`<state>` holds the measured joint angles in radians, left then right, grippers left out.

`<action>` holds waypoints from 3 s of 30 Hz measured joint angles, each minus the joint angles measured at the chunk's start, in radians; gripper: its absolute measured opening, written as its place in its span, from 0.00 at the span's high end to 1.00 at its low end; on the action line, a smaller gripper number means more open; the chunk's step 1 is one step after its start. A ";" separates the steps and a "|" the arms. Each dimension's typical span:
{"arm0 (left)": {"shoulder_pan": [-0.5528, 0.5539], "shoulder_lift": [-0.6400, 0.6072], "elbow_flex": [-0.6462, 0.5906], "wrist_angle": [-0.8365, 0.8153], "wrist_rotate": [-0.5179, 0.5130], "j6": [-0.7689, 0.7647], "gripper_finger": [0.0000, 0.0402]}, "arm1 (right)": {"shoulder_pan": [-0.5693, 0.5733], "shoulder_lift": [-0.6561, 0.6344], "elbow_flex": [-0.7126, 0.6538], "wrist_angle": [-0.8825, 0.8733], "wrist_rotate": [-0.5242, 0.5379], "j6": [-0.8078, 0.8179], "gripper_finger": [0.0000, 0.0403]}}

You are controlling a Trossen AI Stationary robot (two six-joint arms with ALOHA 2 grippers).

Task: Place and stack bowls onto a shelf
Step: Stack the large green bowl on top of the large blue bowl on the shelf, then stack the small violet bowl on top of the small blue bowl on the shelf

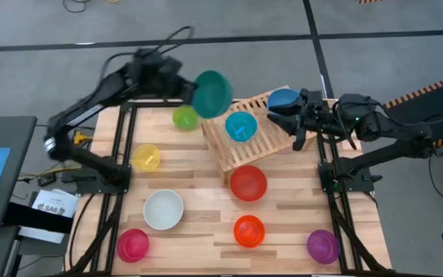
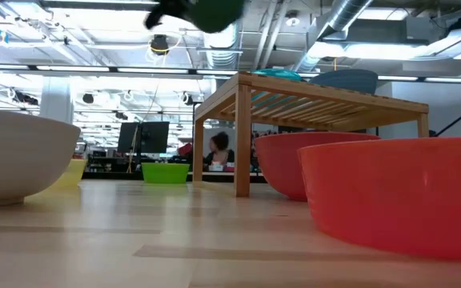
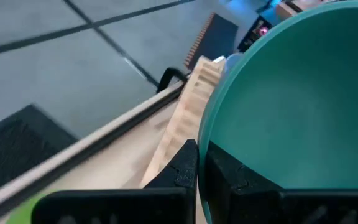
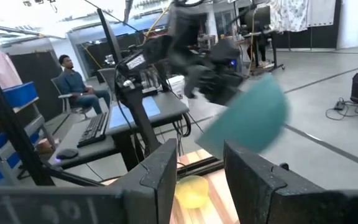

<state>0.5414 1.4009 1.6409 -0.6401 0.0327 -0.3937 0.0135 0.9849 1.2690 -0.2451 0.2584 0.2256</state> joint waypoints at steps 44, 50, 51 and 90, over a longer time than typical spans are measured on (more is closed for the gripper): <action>-0.100 0.835 0.581 0.475 0.098 -0.010 0.64 | -0.002 -0.004 0.000 -0.001 0.006 -0.054 0.61; -0.030 0.757 0.609 0.432 0.327 0.015 0.57 | -0.009 -0.004 0.000 -0.002 0.006 -0.054 0.61; -0.014 0.735 0.611 0.406 0.380 0.011 0.57 | -0.012 -0.004 0.000 -0.004 0.006 -0.054 0.61; -0.194 -0.730 -0.859 0.850 0.063 0.130 0.61 | 0.024 0.052 0.000 -0.436 -0.374 0.420 0.61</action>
<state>0.3470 0.6712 0.7822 0.2097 0.0960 -0.2634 0.0379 1.0368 1.2686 -0.6811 -0.1154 0.6452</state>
